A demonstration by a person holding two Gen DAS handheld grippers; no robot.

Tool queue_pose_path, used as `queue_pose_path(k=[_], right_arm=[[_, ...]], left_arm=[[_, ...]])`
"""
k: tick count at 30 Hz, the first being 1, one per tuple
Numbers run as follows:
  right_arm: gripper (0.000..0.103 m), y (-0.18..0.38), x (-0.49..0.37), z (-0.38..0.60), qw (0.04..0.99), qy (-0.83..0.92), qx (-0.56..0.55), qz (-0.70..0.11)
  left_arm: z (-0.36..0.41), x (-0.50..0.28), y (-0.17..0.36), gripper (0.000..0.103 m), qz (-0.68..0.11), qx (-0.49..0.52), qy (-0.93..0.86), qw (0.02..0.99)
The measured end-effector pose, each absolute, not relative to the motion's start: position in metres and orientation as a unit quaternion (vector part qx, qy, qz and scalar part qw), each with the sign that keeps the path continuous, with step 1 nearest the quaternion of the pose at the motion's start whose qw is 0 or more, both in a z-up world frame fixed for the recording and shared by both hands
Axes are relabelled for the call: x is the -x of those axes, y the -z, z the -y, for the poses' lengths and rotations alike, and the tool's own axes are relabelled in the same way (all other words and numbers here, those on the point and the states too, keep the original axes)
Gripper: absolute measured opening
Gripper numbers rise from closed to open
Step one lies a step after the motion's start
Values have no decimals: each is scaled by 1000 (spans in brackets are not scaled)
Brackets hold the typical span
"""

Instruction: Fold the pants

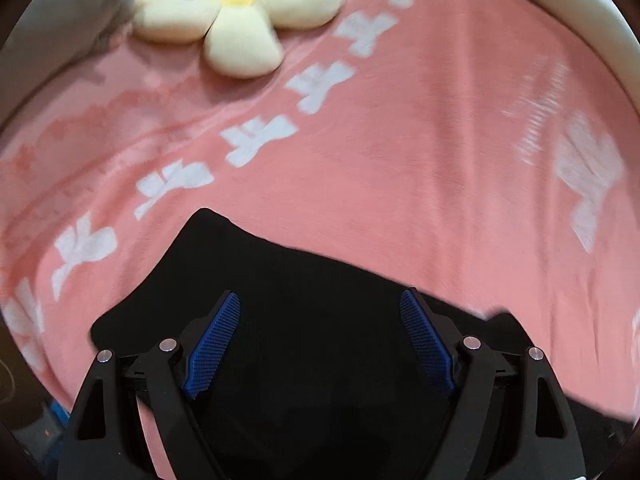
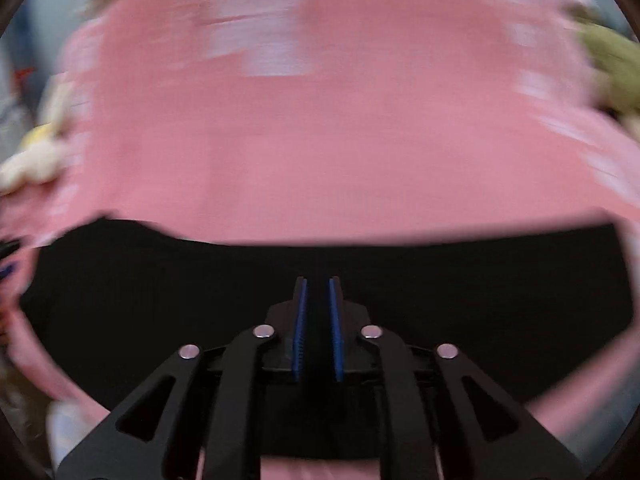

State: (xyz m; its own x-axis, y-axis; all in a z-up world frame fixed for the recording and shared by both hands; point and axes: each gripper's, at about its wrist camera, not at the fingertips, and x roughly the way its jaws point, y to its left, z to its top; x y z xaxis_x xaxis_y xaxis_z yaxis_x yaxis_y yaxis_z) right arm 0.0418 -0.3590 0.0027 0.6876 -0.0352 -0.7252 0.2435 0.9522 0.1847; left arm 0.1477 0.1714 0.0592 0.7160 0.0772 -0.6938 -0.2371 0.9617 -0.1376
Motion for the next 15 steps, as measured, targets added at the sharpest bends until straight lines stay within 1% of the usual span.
queue_pose_path(k=[1,2,3,5,10,11,12,13,15], right_arm=[[41,-1,-26,386,905,112,-138,-386],[51,-1,-10,414,902,146,-144,-379],[59,-2,5,446,899,182,-150,-368],[59,-2,17,494,894,209,-152,-365],[58,11,-2,548,892,200,-134,-383],[54,18,-11,555,891,183,-146,-389],[17,23,-10,561,890,166,-155,-395],[10,23,-12,553,889,167,-150,-400],[9,3,-3,542,907,166,-117,-369]], left_arm=[[-164,-141,-61,81,-366,100,-76,922],[-149,-129,-62,83,-367,84,-59,925],[-142,-122,-62,84,-368,76,-54,925],[-119,-106,-57,84,-376,60,-36,924],[-64,-83,-41,85,-399,51,-12,916],[-51,-81,-36,85,-408,46,-7,912],[-42,-81,-32,85,-417,41,-8,908],[-30,-80,-28,85,-427,33,-7,904],[-17,-79,-25,85,-432,16,-11,902]])
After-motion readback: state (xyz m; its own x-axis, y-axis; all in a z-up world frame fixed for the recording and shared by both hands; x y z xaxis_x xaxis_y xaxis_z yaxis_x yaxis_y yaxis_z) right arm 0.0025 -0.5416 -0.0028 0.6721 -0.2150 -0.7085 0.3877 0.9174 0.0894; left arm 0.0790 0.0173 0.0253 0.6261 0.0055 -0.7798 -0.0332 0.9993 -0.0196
